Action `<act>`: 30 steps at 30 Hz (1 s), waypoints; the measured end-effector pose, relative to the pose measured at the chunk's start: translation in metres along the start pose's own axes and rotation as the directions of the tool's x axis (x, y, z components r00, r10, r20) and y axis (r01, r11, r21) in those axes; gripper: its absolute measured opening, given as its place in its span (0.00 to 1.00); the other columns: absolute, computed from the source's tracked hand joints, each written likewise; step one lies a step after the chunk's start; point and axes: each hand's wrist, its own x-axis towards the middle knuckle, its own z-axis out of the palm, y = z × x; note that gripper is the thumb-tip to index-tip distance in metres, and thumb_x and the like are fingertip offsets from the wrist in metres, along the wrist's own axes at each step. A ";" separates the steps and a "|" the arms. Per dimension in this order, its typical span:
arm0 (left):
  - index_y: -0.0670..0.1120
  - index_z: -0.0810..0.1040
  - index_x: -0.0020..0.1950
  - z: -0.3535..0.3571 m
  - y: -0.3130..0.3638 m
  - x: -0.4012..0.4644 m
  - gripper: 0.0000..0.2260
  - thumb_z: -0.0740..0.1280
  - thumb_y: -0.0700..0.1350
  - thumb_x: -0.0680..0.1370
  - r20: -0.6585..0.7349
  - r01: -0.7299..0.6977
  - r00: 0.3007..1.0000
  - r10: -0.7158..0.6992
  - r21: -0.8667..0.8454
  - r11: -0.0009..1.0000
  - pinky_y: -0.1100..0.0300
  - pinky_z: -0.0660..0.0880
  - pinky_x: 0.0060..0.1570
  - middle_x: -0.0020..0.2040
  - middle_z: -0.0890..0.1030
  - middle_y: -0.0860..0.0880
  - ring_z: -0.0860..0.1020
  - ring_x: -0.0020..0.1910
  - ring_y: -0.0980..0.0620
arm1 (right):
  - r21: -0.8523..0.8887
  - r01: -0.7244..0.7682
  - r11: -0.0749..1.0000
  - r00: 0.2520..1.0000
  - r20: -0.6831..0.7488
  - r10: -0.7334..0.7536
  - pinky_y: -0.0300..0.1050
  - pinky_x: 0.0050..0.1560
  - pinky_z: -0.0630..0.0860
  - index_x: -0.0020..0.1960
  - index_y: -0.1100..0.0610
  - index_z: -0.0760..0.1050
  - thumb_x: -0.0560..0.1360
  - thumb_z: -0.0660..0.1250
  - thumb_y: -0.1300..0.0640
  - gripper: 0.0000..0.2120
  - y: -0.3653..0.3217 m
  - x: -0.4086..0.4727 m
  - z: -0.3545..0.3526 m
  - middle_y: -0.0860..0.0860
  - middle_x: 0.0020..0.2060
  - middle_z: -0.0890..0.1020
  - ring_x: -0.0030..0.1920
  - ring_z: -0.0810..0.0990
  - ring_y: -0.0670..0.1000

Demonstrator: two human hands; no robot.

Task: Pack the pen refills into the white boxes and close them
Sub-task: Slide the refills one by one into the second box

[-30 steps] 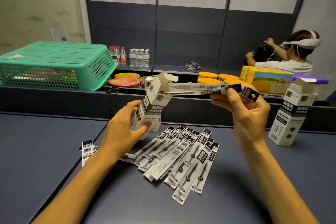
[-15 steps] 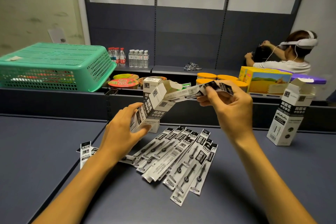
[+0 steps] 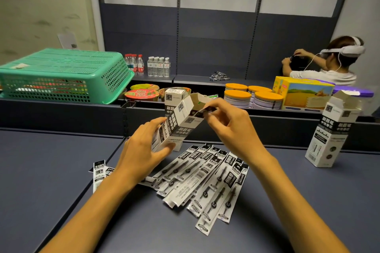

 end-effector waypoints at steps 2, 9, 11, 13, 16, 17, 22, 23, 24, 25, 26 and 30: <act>0.59 0.63 0.70 0.001 0.000 0.000 0.30 0.74 0.52 0.72 0.001 -0.001 1.000 0.001 0.004 1.000 0.49 0.80 0.45 0.57 0.77 0.53 0.76 0.53 0.53 | -0.012 -0.016 1.000 0.999 0.052 0.016 0.50 0.33 0.72 0.53 0.51 0.78 0.80 0.64 0.56 0.05 0.002 -0.002 0.005 0.47 0.31 0.78 0.31 0.74 0.49; 0.58 0.64 0.70 0.000 0.001 -0.001 0.30 0.75 0.52 0.72 -0.004 -0.007 1.000 0.007 0.010 1.000 0.53 0.79 0.46 0.57 0.77 0.54 0.76 0.53 0.54 | 0.015 -0.122 0.992 0.951 0.288 0.112 0.40 0.33 0.69 0.61 0.49 0.78 0.83 0.56 0.49 0.14 0.001 -0.003 0.000 0.49 0.31 0.80 0.28 0.74 0.42; 0.57 0.65 0.70 0.001 0.001 -0.001 0.30 0.75 0.52 0.72 0.000 -0.004 1.000 0.004 0.014 1.000 0.52 0.79 0.45 0.56 0.77 0.54 0.76 0.53 0.54 | 0.002 -0.117 0.993 0.944 0.310 0.111 0.42 0.34 0.71 0.66 0.43 0.73 0.82 0.56 0.46 0.15 0.003 -0.004 -0.001 0.49 0.32 0.80 0.28 0.76 0.41; 0.56 0.65 0.70 0.001 0.000 0.000 0.30 0.74 0.52 0.72 0.004 0.003 1.000 -0.003 0.009 1.000 0.52 0.79 0.45 0.56 0.77 0.54 0.76 0.53 0.54 | 0.058 -0.079 0.995 0.969 0.237 0.064 0.44 0.33 0.75 0.66 0.42 0.71 0.82 0.57 0.47 0.14 0.003 -0.007 -0.004 0.49 0.33 0.80 0.28 0.76 0.42; 0.56 0.66 0.69 0.000 -0.002 0.000 0.29 0.74 0.52 0.72 -0.001 0.013 1.000 -0.013 -0.003 1.000 0.53 0.79 0.46 0.57 0.77 0.54 0.76 0.53 0.54 | 0.222 -0.080 0.972 0.996 0.060 0.068 0.44 0.29 0.73 0.58 0.50 0.75 0.82 0.59 0.53 0.08 0.005 -0.009 -0.016 0.52 0.32 0.79 0.27 0.74 0.46; 0.56 0.66 0.69 0.000 -0.003 0.001 0.29 0.74 0.52 0.71 -0.005 0.018 1.000 -0.018 -0.007 1.000 0.53 0.79 0.46 0.57 0.77 0.54 0.76 0.53 0.54 | 0.238 -0.099 0.966 0.995 0.019 0.097 0.44 0.29 0.72 0.53 0.53 0.76 0.82 0.60 0.54 0.07 0.008 -0.009 -0.020 0.52 0.31 0.79 0.26 0.74 0.47; 0.56 0.66 0.69 0.001 -0.006 0.001 0.29 0.74 0.52 0.71 -0.006 0.034 0.999 -0.035 -0.017 0.999 0.54 0.79 0.47 0.57 0.78 0.55 0.76 0.53 0.55 | -0.150 -0.345 0.927 0.911 0.184 0.369 0.45 0.41 0.79 0.47 0.51 0.79 0.78 0.67 0.50 0.06 0.059 -0.013 -0.021 0.47 0.37 0.82 0.33 0.78 0.44; 0.56 0.66 0.69 0.001 -0.006 0.001 0.29 0.74 0.53 0.71 -0.004 0.037 0.999 -0.037 -0.016 0.999 0.54 0.79 0.47 0.57 0.78 0.55 0.76 0.53 0.55 | -0.269 -0.368 0.890 0.868 0.243 0.433 0.48 0.46 0.80 0.48 0.49 0.79 0.76 0.68 0.47 0.06 0.072 -0.017 -0.018 0.46 0.40 0.82 0.37 0.79 0.44; 0.56 0.66 0.69 0.001 -0.007 0.001 0.29 0.74 0.53 0.71 0.000 0.042 0.999 -0.042 -0.016 0.999 0.54 0.79 0.47 0.57 0.78 0.55 0.76 0.53 0.55 | -0.359 -0.378 0.853 0.822 0.294 0.488 0.51 0.50 0.80 0.48 0.47 0.79 0.75 0.68 0.44 0.08 0.083 -0.021 -0.014 0.45 0.43 0.83 0.42 0.80 0.45; 0.56 0.66 0.69 0.002 -0.007 0.001 0.29 0.74 0.54 0.71 0.003 0.045 0.999 -0.045 -0.019 0.999 0.54 0.79 0.47 0.57 0.78 0.55 0.76 0.53 0.55 | -0.417 -0.379 0.826 0.780 0.336 0.527 0.52 0.52 0.80 0.49 0.46 0.79 0.74 0.68 0.41 0.10 0.089 -0.025 -0.011 0.45 0.45 0.83 0.46 0.80 0.46; 0.56 0.66 0.69 0.002 -0.007 0.001 0.29 0.74 0.54 0.71 0.003 0.048 0.999 -0.048 -0.020 0.999 0.54 0.79 0.47 0.57 0.78 0.55 0.76 0.53 0.56 | -0.449 -0.375 0.811 0.750 0.368 0.550 0.51 0.54 0.79 0.49 0.45 0.79 0.73 0.68 0.38 0.12 0.092 -0.029 -0.008 0.45 0.47 0.83 0.48 0.80 0.46; 0.58 0.65 0.69 0.002 -0.009 0.001 0.30 0.74 0.55 0.71 0.013 0.056 0.998 -0.055 -0.024 0.998 0.54 0.79 0.48 0.57 0.78 0.55 0.76 0.54 0.56 | -0.484 -0.380 0.789 0.726 0.373 0.578 0.48 0.52 0.79 0.52 0.47 0.80 0.69 0.68 0.31 0.22 0.087 -0.030 0.002 0.44 0.48 0.82 0.50 0.79 0.46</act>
